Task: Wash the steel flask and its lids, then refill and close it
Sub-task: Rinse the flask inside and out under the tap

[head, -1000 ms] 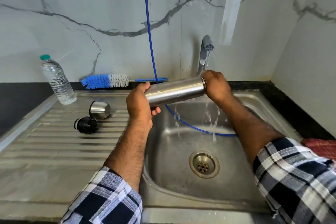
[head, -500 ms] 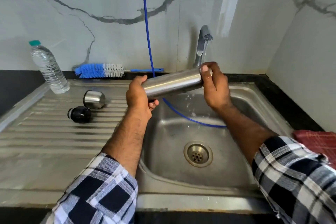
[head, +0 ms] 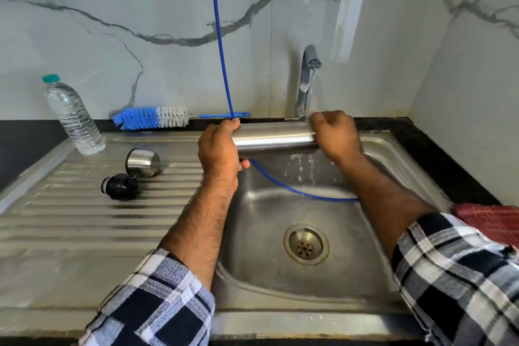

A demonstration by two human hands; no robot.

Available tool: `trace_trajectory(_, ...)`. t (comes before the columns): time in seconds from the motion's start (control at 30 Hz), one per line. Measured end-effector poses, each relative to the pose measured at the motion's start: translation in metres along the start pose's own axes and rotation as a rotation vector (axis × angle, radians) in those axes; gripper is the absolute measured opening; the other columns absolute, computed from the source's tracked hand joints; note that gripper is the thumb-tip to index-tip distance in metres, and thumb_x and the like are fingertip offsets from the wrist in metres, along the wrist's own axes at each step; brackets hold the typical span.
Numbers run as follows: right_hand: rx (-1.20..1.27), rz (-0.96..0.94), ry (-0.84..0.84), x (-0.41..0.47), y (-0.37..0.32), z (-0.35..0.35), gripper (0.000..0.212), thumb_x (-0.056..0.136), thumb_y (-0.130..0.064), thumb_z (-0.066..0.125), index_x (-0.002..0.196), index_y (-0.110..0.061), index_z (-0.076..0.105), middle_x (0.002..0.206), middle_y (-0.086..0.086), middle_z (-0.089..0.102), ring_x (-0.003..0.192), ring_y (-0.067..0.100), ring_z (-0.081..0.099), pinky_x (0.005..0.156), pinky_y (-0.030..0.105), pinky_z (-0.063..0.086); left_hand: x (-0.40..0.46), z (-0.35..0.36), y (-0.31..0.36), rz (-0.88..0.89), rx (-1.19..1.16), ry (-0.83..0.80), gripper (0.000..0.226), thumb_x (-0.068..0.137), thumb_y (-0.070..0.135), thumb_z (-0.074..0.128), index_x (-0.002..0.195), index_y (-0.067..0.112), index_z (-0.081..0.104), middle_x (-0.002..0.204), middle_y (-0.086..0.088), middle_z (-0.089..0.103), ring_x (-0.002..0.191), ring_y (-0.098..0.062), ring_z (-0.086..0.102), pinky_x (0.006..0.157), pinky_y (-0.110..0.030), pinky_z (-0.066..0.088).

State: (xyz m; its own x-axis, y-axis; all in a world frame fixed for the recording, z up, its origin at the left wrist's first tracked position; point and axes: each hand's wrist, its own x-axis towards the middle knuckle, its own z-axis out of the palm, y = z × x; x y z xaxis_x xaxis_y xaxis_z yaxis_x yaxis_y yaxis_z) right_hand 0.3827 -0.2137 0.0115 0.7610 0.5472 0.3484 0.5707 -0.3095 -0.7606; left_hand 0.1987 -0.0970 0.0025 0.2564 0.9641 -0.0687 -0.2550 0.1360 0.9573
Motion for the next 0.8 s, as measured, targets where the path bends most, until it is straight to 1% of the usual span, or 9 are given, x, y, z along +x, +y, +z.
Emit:
trace_trajectory(0.07, -0.225, -0.262, 0.020, -0.004, 0.000, 0.000, 0.058, 0.103, -0.060, 0.043, 0.078, -0.013, 0.067, 0.070, 0.006, 0.068, 0.069, 0.030, 0.064, 0.062, 0.036, 0.046, 0.000, 0.000, 0.002, -0.028, 0.001, 0.018, 0.017, 0.086, 0.033, 0.074, 0.093, 0.017, 0.072, 0.088, -0.006, 0.067, 0.072, -0.026, 0.065, 0.041, -0.025, 0.046)
trace_trajectory(0.2, -0.499, -0.480, -0.076, -0.017, -0.014, 0.018, 0.060, 0.108, -0.061, 0.029, 0.091, -0.021, 0.070, 0.082, 0.010, 0.072, 0.081, 0.035, 0.069, 0.068, 0.036, 0.047, -0.006, 0.007, -0.006, -0.004, 0.079, 0.025, 0.028, 0.074, 0.045, 0.076, 0.089, 0.022, 0.073, 0.093, -0.007, 0.073, 0.078, -0.030, 0.072, 0.042, -0.027, 0.048)
trace_trajectory(0.33, -0.494, -0.642, -0.029, -0.035, -0.019, 0.036, 0.052, 0.112, -0.052, 0.026, 0.092, -0.023, 0.065, 0.085, 0.005, 0.071, 0.079, 0.033, 0.069, 0.062, 0.035, 0.040, -0.014, 0.014, -0.014, -0.007, 0.133, 0.048, 0.030, 0.071, 0.049, 0.077, 0.088, 0.025, 0.074, 0.094, -0.006, 0.075, 0.078, -0.029, 0.074, 0.045, -0.029, 0.051)
trace_trajectory(0.4, -0.474, -0.700, -0.041, -0.037, -0.008, 0.027, 0.049, 0.111, -0.052, 0.025, 0.098, -0.025, 0.064, 0.091, 0.004, 0.072, 0.082, 0.033, 0.068, 0.064, 0.036, 0.044, -0.012, 0.014, -0.012, 0.020, 0.150, 0.056, 0.033, 0.069, 0.052, 0.077, 0.087, 0.024, 0.073, 0.093, -0.006, 0.074, 0.077, -0.029, 0.074, 0.047, -0.032, 0.053)
trace_trajectory(0.5, -0.413, -0.447, -0.200, -0.023, -0.009, 0.013, 0.056, 0.109, -0.062, 0.025, 0.085, -0.027, 0.062, 0.087, 0.007, 0.069, 0.085, 0.033, 0.066, 0.071, 0.038, 0.049, -0.006, 0.013, -0.011, 0.140, 0.217, 0.013, 0.034, 0.069, 0.052, 0.078, 0.079, 0.021, 0.067, 0.083, -0.001, 0.070, 0.076, -0.029, 0.070, 0.046, -0.036, 0.056)
trace_trajectory(0.6, -0.342, 0.000, -0.579, 0.001, -0.030, 0.005, 0.052, 0.109, -0.058, 0.033, 0.105, -0.024, 0.072, 0.109, 0.011, 0.071, 0.096, 0.026, 0.064, 0.088, 0.041, 0.048, -0.007, 0.012, -0.013, 0.374, 0.308, -0.064, 0.037, 0.071, 0.052, 0.078, 0.076, 0.020, 0.062, 0.071, 0.002, 0.063, 0.076, -0.034, 0.066, 0.054, -0.060, 0.059)
trace_trajectory(0.7, -0.024, 0.369, -0.926, 0.004, -0.048, -0.009, 0.057, 0.110, -0.053, 0.038, 0.111, -0.008, 0.072, 0.100, 0.026, 0.077, 0.086, 0.038, 0.074, 0.089, 0.053, 0.060, -0.009, 0.011, -0.017, 0.566, 0.288, -0.153, 0.032, 0.078, 0.046, 0.077, 0.079, 0.018, 0.063, 0.071, -0.004, 0.060, 0.072, -0.037, 0.062, 0.053, -0.063, 0.055)
trace_trajectory(0.73, -0.007, 0.374, -0.952, 0.005, -0.052, -0.010, 0.056, 0.110, -0.051, 0.038, 0.110, -0.007, 0.072, 0.100, 0.028, 0.077, 0.085, 0.041, 0.075, 0.088, 0.054, 0.060, -0.009, 0.010, -0.016, 0.613, 0.273, -0.167, 0.030, 0.080, 0.045, 0.076, 0.081, 0.017, 0.063, 0.070, -0.005, 0.060, 0.071, -0.037, 0.062, 0.054, -0.061, 0.055)
trace_trajectory(0.8, -0.129, 0.209, -0.845, 0.008, -0.056, -0.005, 0.050, 0.111, -0.045, 0.036, 0.105, -0.012, 0.072, 0.103, 0.022, 0.076, 0.093, 0.038, 0.074, 0.093, 0.049, 0.058, -0.008, 0.008, -0.016, 0.693, 0.261, -0.146, 0.030, 0.083, 0.044, 0.073, 0.084, 0.016, 0.064, 0.067, -0.002, 0.057, 0.068, -0.033, 0.059, 0.058, -0.052, 0.055)
